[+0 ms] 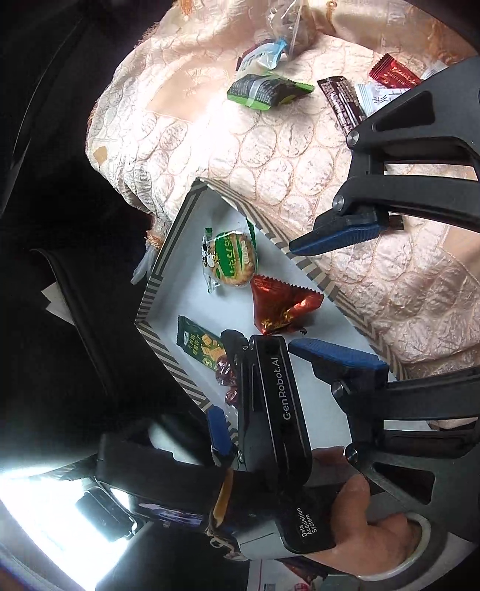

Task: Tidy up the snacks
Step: 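Carry the dates and red candy into the white box and open both grippers, then move both grippers back over the blanket toward the remaining snacks, then grasp the brown chocolate stick with the left gripper while the right approaches the pink packet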

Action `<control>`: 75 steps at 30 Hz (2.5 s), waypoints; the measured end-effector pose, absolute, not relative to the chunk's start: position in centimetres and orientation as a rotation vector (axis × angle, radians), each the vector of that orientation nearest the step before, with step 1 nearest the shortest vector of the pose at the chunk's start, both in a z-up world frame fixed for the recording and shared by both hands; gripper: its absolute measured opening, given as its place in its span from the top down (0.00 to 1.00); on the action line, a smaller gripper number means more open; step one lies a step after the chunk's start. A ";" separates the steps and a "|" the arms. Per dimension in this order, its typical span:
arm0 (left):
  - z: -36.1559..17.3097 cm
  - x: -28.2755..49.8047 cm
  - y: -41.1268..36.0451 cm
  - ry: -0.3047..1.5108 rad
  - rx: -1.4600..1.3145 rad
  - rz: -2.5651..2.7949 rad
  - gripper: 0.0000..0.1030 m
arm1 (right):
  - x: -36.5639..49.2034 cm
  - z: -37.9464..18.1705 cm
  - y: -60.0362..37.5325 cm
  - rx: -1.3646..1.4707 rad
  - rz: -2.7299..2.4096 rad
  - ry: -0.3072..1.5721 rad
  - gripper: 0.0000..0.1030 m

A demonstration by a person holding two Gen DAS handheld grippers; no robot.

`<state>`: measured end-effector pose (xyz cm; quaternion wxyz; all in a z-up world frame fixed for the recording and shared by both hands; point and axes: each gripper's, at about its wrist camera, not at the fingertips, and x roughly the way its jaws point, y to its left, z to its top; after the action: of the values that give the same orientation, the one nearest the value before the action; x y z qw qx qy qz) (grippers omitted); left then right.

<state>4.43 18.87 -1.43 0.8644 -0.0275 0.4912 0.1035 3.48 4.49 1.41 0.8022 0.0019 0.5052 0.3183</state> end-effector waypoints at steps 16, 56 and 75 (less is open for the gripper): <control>0.3 3.3 10.1 1.015 -0.002 0.008 0.07 | 1.9 1.5 -3.6 0.049 0.514 1.065 0.55; -3.7 6.4 -0.1 1.146 0.317 -0.412 0.07 | -0.3 -0.2 -14.4 0.149 0.341 1.106 0.55; -4.3 6.4 -1.7 1.221 0.363 -0.722 0.20 | 0.2 -0.7 -14.2 0.162 0.360 1.126 0.55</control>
<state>6.37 -1.67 -4.30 0.7437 0.1658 0.5576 -0.3296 0.17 -14.22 -0.68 0.8271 0.0765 0.5304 0.1697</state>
